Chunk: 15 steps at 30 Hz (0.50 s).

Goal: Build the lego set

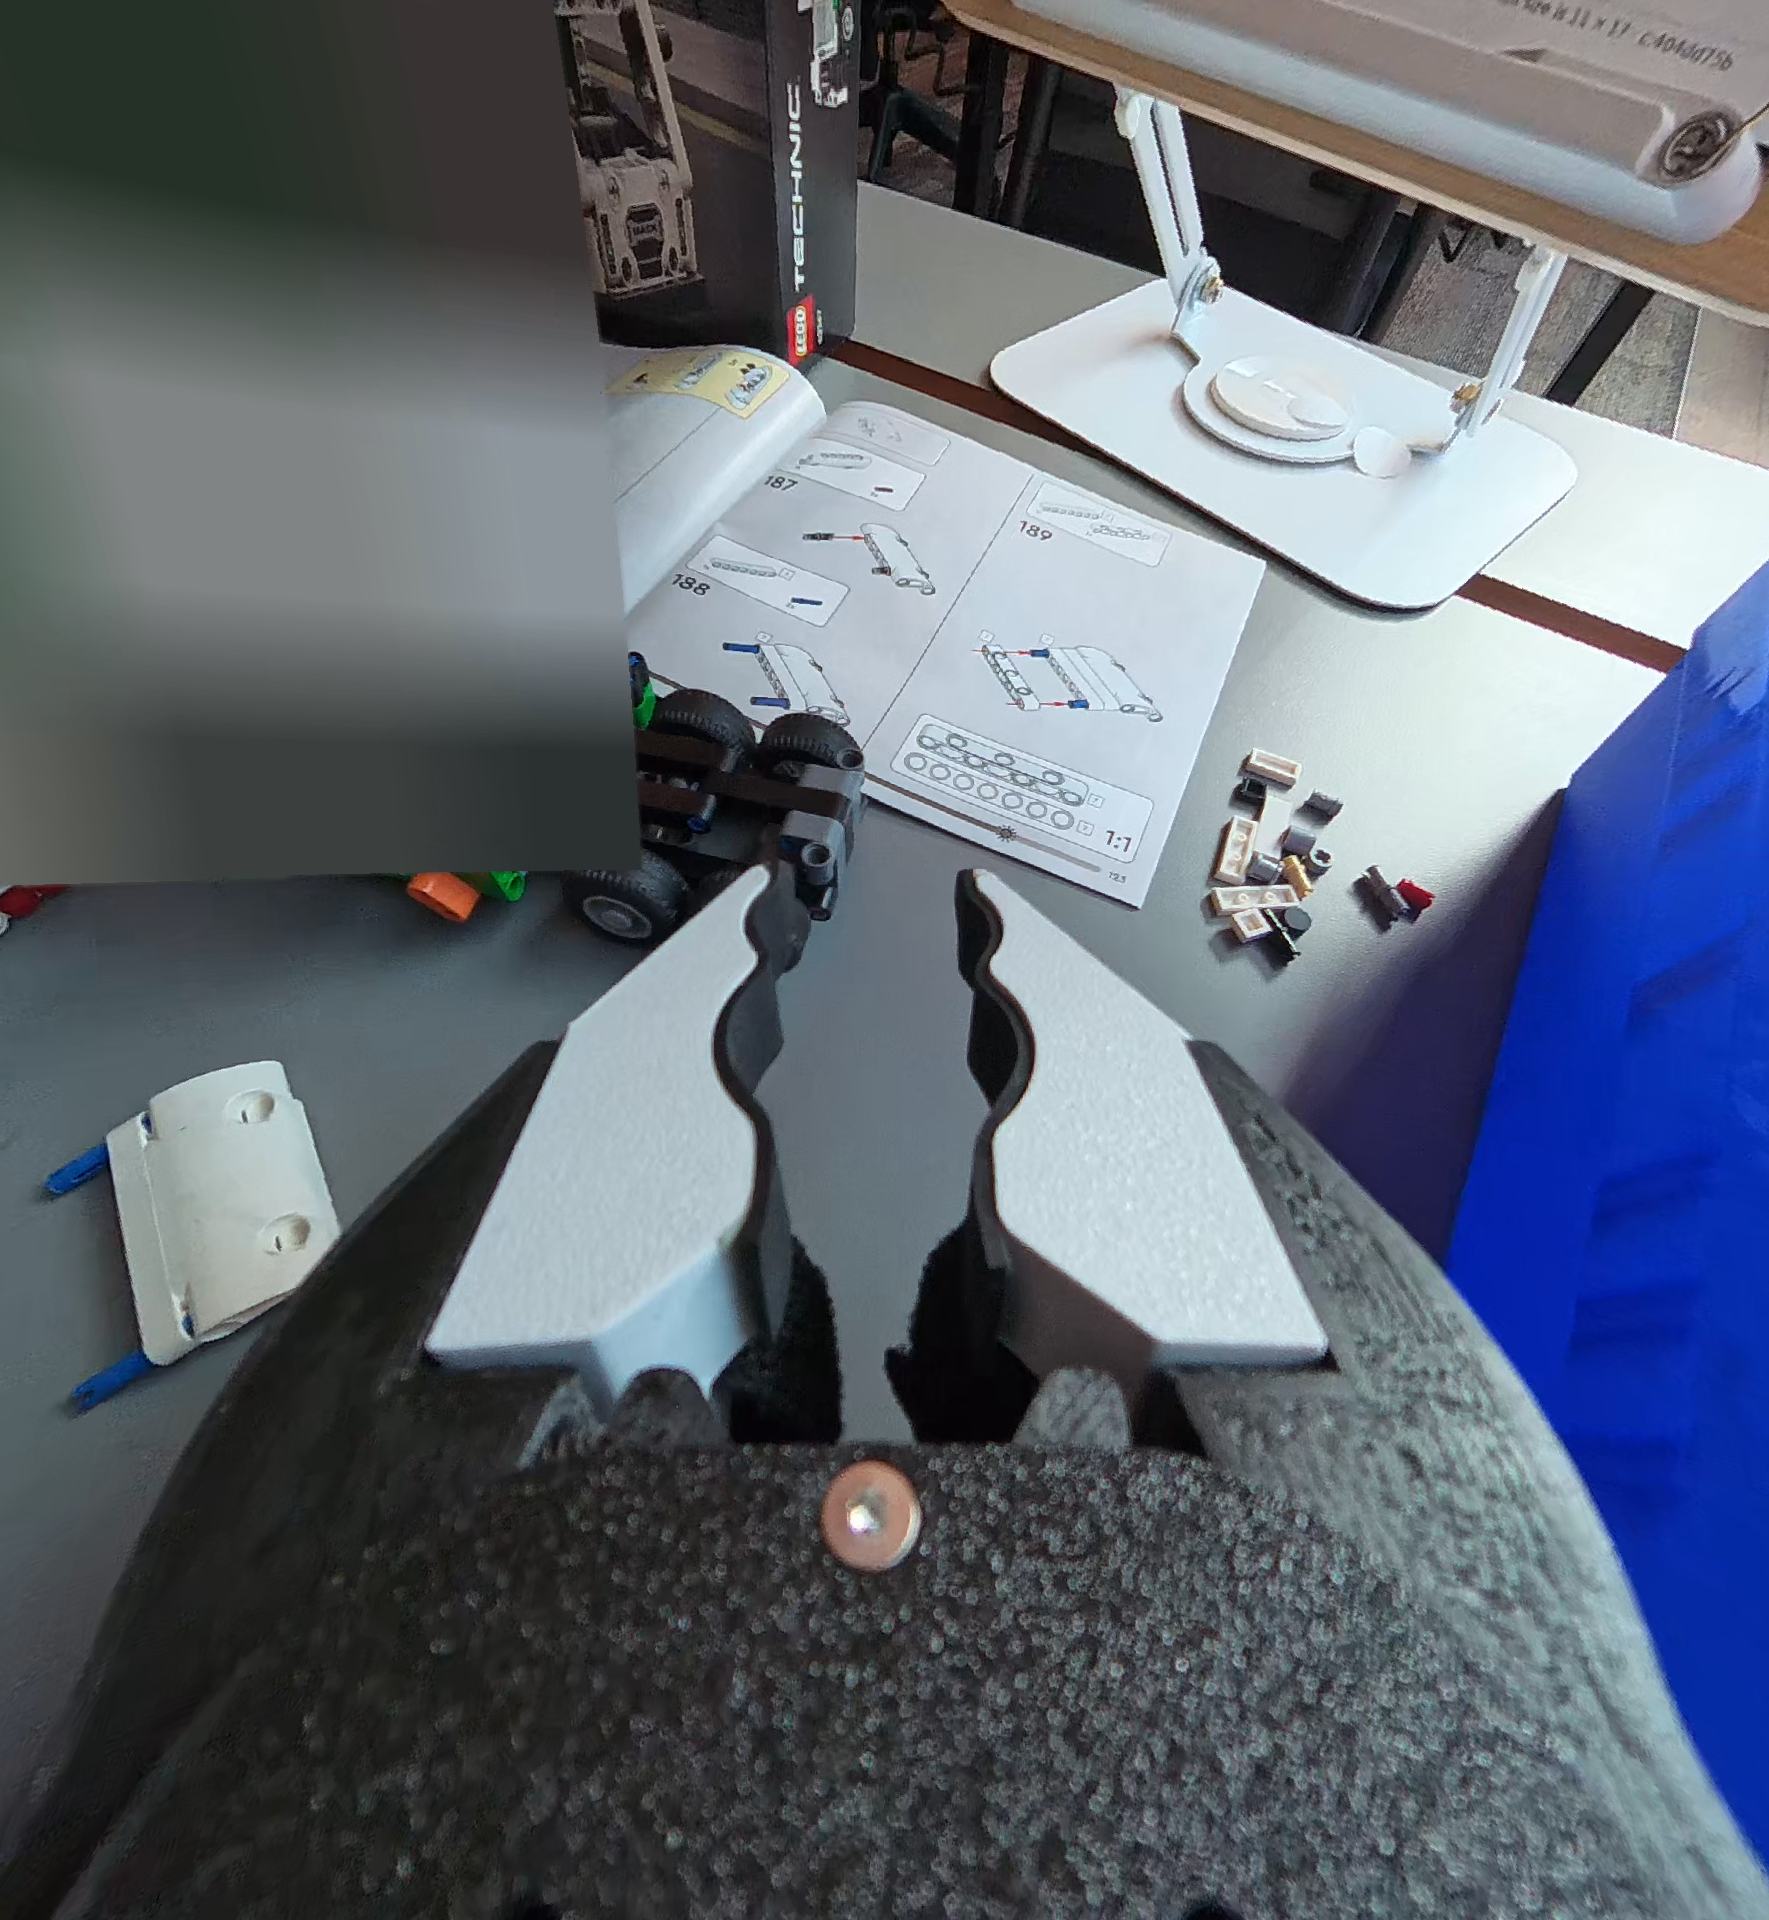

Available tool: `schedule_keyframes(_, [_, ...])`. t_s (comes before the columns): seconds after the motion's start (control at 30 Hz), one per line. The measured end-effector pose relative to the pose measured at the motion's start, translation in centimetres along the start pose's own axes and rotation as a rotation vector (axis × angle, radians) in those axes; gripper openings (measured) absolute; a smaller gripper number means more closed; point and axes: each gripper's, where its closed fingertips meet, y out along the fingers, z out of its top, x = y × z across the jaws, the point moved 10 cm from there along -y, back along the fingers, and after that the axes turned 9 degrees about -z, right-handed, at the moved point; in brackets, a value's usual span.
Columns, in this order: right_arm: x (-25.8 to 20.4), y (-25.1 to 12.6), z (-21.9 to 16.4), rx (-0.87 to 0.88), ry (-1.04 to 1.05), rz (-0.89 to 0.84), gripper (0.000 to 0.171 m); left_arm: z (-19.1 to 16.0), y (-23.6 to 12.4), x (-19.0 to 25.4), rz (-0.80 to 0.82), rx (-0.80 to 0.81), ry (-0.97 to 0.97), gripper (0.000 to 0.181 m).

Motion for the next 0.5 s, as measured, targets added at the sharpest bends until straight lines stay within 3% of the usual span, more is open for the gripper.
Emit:
schedule_keyframes(0.27, [-3.1, -1.2, 0.4, 0.087, -0.143, 0.2, 0.03, -0.1, 0.3, 1.1, -0.031, 0.009, 0.007, 0.025])
schedule_keyframes(0.4, [-6.5, -3.0, -0.5, -0.016, -0.239, 0.468, 0.04, -0.2, 0.6, 2.2, -0.069, -0.005, 0.036, 0.023])
schedule_keyframes(0.5, [-8.8, -3.6, -2.2, -0.107, -0.399, 0.466, 0.042, 0.1, 0.7, 3.4, -0.11, 0.003, 0.084, 0.023])
